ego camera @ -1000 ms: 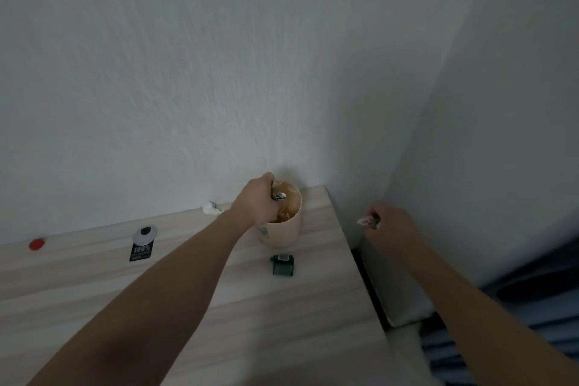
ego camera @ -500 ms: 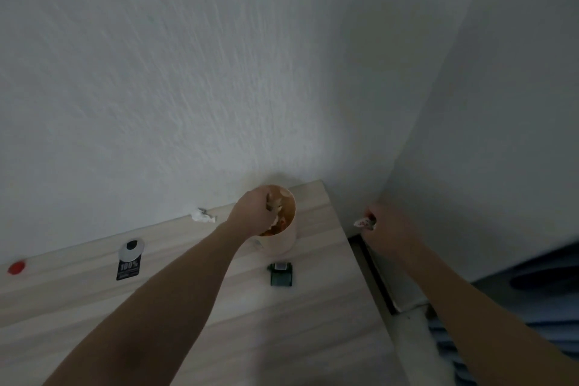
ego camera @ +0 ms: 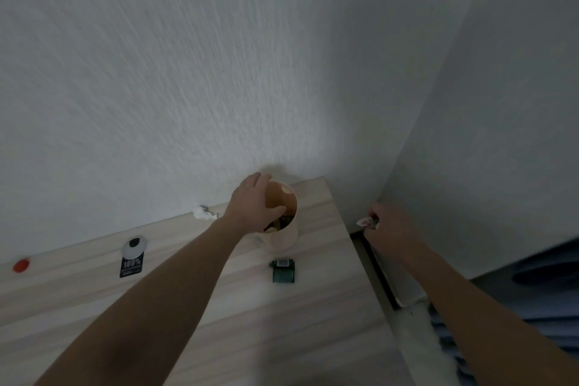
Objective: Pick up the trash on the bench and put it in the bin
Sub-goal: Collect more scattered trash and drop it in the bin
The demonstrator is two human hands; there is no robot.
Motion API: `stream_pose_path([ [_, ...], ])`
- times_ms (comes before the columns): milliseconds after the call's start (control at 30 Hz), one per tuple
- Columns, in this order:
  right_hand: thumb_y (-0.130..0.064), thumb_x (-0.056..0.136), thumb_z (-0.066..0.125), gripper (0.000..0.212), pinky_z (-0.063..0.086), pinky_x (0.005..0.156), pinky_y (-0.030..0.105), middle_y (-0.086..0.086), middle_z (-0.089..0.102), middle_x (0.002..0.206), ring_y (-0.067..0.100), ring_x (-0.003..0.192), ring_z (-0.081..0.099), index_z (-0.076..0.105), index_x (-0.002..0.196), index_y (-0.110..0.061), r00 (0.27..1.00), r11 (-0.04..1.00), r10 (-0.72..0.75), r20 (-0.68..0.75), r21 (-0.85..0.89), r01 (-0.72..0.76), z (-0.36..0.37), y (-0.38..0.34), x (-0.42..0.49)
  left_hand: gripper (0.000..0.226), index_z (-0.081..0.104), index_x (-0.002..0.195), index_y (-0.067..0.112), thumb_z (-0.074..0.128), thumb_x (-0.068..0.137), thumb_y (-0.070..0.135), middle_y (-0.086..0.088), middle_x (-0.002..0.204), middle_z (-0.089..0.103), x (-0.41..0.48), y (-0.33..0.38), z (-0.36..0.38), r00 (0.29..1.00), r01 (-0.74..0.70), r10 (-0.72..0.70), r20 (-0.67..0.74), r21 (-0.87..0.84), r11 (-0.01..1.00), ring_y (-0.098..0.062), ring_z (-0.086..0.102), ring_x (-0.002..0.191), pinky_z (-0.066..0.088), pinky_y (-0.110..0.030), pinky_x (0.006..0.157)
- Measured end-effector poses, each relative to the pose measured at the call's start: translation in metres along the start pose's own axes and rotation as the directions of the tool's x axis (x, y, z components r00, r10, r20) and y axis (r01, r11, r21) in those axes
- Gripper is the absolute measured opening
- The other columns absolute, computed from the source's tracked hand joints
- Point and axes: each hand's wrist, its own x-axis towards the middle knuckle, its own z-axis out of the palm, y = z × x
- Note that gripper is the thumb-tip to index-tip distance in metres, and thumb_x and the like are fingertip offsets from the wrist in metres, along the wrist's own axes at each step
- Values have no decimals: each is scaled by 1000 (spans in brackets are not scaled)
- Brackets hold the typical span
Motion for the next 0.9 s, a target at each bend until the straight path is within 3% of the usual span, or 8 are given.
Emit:
stream_pose_path([
  [133, -12, 75, 61, 17, 35, 57, 29, -7, 44, 67, 22, 70, 48, 46, 76, -20, 1000, 999, 1, -14, 32, 0, -4, 0, -5, 86, 20, 149, 18, 54, 84, 61, -10, 159, 17, -5, 3, -1, 1000, -12, 14, -18, 114, 993, -28, 14, 146, 17, -48, 118],
  [333, -14, 75, 62, 17, 31, 58, 29, -5, 44, 69, 23, 71, 47, 46, 77, -20, 999, 999, 1, -38, 41, 0, -12, 0, -11, 82, 12, 152, 15, 42, 90, 59, -11, 161, 9, -13, 2, -4, 1000, -3, 6, -21, 174, 985, -29, 7, 148, 13, -48, 119],
  [467, -17, 78, 62, 13, 37, 64, 30, 3, 52, 79, 25, 75, 49, 50, 82, -17, 998, 999, -24, -55, 26, 26, -17, -3, -15, 75, 11, 152, 13, 37, 95, 53, -11, 161, 9, -23, 0, -12, 999, 19, -10, -52, 178, 984, -29, 7, 148, 11, -48, 120],
  [700, -24, 81, 62, 13, 35, 59, 29, 0, 51, 73, 25, 74, 52, 50, 82, -17, 996, 997, -75, -42, -4, 75, -23, -18, -22, 66, 14, 151, 13, 30, 98, 48, -11, 160, 14, -47, -13, -30, 983, 104, -78, -165, 155, 982, -29, 11, 147, 11, -46, 120],
  [900, -23, 80, 65, 12, 38, 60, 30, 5, 60, 79, 24, 75, 55, 56, 83, -15, 985, 987, -163, -52, -26, 161, -25, -52, -18, 62, 21, 149, 11, 39, 96, 37, -13, 157, 21, -74, -31, -45, 960, 149, -115, -255, 117, 982, -29, 18, 145, 16, -45, 119],
])
